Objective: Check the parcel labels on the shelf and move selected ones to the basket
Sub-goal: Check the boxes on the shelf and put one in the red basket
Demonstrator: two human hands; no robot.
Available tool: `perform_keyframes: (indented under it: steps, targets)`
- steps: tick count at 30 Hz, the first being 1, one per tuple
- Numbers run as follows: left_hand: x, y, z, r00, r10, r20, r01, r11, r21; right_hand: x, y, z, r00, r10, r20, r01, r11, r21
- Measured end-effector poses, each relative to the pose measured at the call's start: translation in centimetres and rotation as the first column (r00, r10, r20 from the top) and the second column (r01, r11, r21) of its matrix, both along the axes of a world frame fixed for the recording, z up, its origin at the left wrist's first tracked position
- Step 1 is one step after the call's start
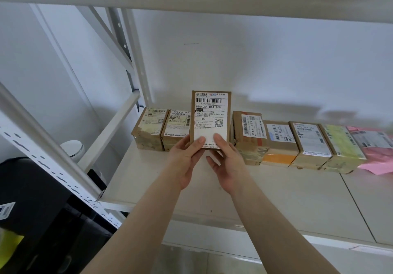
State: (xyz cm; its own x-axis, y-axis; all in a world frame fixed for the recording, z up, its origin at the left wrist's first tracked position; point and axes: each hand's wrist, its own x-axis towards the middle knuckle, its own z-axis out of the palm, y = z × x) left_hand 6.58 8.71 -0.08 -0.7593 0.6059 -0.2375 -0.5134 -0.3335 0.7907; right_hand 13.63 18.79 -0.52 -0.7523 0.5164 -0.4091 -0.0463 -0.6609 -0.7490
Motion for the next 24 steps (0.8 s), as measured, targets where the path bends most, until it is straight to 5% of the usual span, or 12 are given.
perform_keyframes:
  steps: [15,24]
  targets:
    - [0.4,-0.2,1.1,0.999,0.014,0.030,-0.014,1.000,-0.007,0.3,-0.1,0.6,0.999,0.031,-0.019,-0.030,0.998,0.049]
    - [1.0,-0.3,1.8,0.998,0.046,0.035,-0.045,0.998,-0.032,0.6,0.0,0.8,0.998,0.031,-0.056,-0.016,0.969,0.247]
